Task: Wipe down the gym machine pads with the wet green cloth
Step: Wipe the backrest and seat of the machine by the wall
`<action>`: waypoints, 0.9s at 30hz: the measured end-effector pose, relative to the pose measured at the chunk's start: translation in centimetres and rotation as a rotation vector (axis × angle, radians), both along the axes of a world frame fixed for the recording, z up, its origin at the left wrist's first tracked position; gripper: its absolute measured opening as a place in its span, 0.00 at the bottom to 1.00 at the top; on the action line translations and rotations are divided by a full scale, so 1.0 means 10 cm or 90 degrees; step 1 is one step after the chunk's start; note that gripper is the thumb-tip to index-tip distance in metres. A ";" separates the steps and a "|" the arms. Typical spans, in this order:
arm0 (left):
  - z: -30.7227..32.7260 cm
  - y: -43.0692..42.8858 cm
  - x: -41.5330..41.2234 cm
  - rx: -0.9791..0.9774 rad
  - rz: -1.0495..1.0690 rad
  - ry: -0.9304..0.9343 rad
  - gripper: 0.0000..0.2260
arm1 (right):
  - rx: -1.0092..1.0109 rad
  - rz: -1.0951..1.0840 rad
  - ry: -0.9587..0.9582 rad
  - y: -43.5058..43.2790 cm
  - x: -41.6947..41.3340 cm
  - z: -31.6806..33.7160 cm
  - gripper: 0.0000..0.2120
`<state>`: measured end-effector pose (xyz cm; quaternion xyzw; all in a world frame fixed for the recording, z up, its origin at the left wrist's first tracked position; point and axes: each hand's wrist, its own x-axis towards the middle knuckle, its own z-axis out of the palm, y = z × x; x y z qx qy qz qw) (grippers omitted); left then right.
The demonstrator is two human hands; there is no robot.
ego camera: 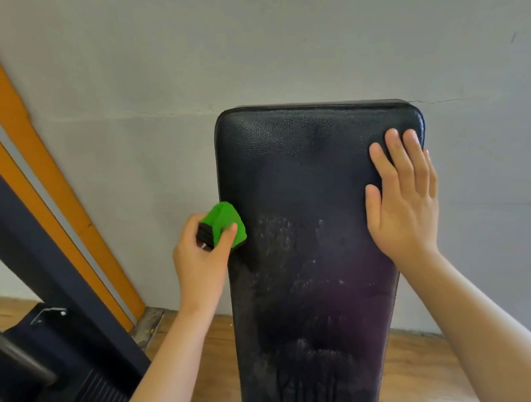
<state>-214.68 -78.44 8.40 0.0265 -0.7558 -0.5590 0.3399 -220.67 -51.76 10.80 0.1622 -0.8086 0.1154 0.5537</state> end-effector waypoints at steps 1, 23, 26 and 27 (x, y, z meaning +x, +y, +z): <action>-0.13 0.00 0.05 0.022 0.001 -0.025 0.07 | -0.003 0.006 -0.002 0.00 0.00 0.00 0.23; 0.11 0.27 -0.05 0.038 0.031 0.031 0.09 | -0.009 -0.014 -0.008 0.01 0.00 -0.03 0.24; -0.20 0.34 0.10 0.036 0.030 -0.034 0.10 | -0.009 -0.017 -0.007 0.01 0.00 -0.03 0.24; -0.29 0.35 0.14 0.046 0.029 -0.055 0.09 | -0.007 -0.018 -0.005 0.01 -0.01 -0.04 0.24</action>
